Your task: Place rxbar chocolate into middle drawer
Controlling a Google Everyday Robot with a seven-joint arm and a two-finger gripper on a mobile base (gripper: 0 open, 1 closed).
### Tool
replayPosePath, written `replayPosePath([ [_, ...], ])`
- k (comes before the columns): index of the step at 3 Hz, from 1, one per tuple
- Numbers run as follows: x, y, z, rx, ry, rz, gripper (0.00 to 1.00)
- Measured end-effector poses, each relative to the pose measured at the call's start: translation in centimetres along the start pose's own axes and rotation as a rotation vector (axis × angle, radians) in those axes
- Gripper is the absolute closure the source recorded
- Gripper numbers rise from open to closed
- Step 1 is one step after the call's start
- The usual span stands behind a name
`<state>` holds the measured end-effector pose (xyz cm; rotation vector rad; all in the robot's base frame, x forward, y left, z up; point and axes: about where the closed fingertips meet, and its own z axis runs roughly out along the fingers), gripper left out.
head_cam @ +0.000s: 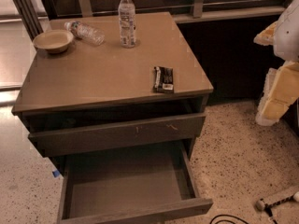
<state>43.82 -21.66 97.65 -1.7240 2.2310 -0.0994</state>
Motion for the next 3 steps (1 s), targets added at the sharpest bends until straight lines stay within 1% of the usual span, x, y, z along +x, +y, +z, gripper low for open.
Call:
replayPosePath([
  [1, 0.0, 0.0, 0.0, 0.000, -0.001, 0.000, 0.00],
  [2, -1.0, -1.9, 0.6, 0.015, -0.069, 0.002, 0.00],
  [3, -2.6, -4.3, 2.1, 0.019, -0.158, -0.002, 0.00],
])
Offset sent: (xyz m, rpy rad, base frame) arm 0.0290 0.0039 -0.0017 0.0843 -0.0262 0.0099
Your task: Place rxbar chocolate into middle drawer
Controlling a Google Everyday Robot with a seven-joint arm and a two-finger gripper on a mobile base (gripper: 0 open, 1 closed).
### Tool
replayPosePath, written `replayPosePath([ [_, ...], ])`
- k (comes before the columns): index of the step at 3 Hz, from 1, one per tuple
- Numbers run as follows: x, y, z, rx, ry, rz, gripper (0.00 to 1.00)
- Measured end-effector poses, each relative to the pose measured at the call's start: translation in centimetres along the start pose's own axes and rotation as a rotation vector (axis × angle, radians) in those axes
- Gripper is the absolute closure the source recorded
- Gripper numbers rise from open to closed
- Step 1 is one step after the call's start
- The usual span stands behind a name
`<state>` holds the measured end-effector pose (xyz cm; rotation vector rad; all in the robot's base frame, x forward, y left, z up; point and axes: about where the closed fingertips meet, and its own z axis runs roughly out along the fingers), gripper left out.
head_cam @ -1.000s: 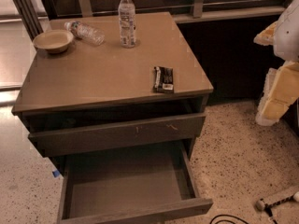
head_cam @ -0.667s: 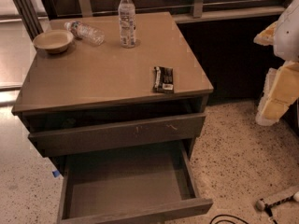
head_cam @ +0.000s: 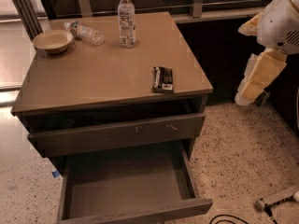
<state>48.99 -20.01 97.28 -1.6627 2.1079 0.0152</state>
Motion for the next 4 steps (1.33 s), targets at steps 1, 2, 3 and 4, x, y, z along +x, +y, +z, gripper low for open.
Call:
replayPosePath([
  [1, -3.3, -2.3, 3.3, -0.043, -0.111, -0.024, 0.00],
  [2, -6.6, -4.2, 7.6, -0.105, -0.226, -0.036, 0.00],
  [3, -6.7, -4.2, 7.7, -0.101, -0.228, -0.038, 0.00],
  [4, -6.8, -4.7, 8.3, -0.080, -0.243, -0.046, 0.00],
])
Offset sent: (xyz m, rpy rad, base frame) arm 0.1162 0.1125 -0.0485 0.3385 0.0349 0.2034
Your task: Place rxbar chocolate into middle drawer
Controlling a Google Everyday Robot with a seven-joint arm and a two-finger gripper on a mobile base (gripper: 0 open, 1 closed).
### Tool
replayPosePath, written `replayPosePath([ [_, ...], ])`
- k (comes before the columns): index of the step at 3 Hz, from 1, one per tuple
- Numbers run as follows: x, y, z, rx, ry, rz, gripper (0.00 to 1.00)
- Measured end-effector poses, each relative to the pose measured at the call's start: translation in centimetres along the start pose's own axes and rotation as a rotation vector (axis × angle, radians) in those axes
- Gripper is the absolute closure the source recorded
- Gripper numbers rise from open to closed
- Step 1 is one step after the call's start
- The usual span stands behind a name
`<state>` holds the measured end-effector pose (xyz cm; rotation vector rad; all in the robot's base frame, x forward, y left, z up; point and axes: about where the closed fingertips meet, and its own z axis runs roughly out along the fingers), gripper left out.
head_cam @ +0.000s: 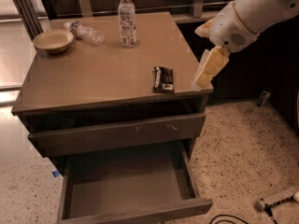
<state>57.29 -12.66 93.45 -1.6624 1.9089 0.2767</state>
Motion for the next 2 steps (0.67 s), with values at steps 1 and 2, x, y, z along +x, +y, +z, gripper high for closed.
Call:
replayPosePath([
  [1, -0.7, -0.9, 2.2, 0.004, -0.050, -0.035, 0.00],
  [2, -1.4, -1.9, 5.4, -0.027, -0.101, -0.066, 0.00],
])
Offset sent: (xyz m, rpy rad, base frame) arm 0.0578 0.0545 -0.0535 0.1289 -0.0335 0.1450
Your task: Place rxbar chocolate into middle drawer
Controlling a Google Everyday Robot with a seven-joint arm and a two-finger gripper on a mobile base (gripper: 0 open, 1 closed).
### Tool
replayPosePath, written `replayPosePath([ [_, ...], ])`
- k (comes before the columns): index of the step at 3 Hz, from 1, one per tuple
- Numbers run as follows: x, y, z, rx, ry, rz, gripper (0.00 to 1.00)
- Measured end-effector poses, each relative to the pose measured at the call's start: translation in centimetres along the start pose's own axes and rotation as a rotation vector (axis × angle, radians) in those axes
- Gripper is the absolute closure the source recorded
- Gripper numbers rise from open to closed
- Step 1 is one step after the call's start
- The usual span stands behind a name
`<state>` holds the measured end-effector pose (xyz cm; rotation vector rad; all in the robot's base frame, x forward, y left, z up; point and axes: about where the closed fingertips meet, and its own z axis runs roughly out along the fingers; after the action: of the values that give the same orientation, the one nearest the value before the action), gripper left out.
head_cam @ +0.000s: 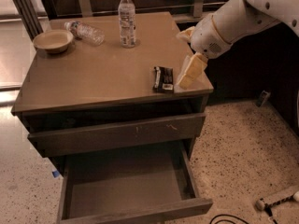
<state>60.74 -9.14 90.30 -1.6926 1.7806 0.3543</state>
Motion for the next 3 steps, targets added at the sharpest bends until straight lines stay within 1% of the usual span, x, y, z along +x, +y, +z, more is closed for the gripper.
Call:
replayPosePath([
  [1, 0.1, -0.8, 2.9, -0.046, -0.019, -0.018, 0.00],
  [2, 1.1, -1.8, 5.8, -0.094, -0.002, -0.021, 0.00],
  [3, 1.9, -2.5, 7.1, -0.109, 0.018, -0.010, 0.00],
])
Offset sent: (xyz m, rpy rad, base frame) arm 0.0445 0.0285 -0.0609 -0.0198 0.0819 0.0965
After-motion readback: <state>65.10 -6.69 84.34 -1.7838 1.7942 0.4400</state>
